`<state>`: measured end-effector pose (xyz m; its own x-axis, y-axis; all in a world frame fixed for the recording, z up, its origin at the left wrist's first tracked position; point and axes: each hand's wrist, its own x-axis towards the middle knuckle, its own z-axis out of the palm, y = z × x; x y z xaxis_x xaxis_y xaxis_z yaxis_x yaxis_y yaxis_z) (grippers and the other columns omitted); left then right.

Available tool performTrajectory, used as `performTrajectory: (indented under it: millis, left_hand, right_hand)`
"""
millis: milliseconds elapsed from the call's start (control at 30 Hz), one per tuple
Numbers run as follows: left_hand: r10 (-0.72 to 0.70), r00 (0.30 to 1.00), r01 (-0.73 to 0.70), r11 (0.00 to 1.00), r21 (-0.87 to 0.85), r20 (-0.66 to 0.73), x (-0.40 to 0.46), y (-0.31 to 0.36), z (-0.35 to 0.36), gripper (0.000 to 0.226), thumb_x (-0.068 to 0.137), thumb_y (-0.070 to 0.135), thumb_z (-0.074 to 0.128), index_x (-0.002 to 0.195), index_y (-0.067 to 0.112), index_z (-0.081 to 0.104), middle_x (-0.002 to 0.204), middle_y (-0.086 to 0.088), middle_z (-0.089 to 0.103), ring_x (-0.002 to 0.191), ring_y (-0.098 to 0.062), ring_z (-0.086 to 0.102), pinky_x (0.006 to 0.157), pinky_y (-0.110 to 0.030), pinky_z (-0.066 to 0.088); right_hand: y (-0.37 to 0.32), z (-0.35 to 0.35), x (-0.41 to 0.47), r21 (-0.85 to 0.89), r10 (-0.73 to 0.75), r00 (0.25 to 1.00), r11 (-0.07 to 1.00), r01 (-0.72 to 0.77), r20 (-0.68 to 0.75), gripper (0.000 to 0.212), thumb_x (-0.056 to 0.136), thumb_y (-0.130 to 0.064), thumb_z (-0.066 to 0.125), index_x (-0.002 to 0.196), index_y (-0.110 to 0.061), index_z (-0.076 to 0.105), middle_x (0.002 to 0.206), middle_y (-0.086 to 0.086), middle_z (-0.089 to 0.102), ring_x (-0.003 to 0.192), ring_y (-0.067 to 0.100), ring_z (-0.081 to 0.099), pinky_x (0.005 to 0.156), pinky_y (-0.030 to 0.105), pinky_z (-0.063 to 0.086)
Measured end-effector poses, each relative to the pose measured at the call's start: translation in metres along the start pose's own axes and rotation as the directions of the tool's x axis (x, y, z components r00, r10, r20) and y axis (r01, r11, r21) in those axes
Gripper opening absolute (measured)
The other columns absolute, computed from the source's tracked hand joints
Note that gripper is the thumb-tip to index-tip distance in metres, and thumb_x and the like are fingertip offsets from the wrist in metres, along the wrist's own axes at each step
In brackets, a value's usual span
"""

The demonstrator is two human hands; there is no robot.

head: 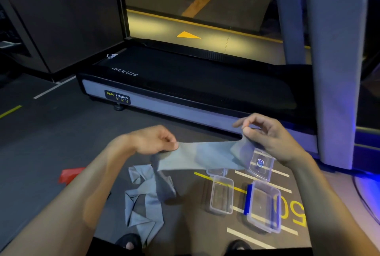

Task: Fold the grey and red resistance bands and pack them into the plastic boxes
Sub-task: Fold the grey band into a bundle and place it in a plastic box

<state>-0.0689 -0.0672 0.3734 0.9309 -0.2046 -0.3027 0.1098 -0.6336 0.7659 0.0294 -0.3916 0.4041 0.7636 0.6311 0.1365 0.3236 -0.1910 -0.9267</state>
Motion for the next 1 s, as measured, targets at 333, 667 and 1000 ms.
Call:
performTrajectory:
  millis: [333,667,1000]
  left_hand:
    - [-0.135,0.985,0.113,0.974,0.197,0.104,0.009,-0.02,0.002,0.025,0.102,0.035,0.06,0.081,0.027,0.072,0.077,0.02,0.068,0.076,-0.001,0.06,0.085,-0.027,0.049]
    - [-0.129,0.983,0.082,0.945,0.316,0.131,0.008,-0.001,0.003,0.023,0.101,0.04,0.056,0.085,0.027,0.065,0.077,0.015,0.061,0.076,-0.008,0.055,0.078,-0.029,0.046]
    - [0.033,0.982,-0.074,0.973,0.216,0.188,0.003,0.026,0.005,0.021,0.101,0.036,0.055,0.087,0.022,0.063,0.079,0.012,0.058,0.076,-0.009,0.052,0.081,-0.039,0.047]
  right_hand:
    - [0.01,-0.005,-0.005,0.529,0.015,0.998,0.848,0.015,-0.054,0.013,0.089,-0.016,0.064,0.094,-0.009,0.055,0.074,0.007,0.055,0.06,0.016,0.05,0.07,0.03,0.052]
    - [-0.025,0.015,-0.002,0.387,-0.096,0.995,0.918,0.085,0.008,0.035,0.077,-0.047,0.085,0.092,-0.02,0.068,0.081,0.008,0.066,0.092,0.026,0.074,0.097,0.046,0.057]
    - [-0.024,0.071,0.004,0.217,-0.149,0.982,0.969,0.121,0.118,0.005,0.095,-0.014,0.069,0.095,-0.011,0.066,0.086,0.012,0.067,0.093,0.045,0.066,0.093,0.056,0.053]
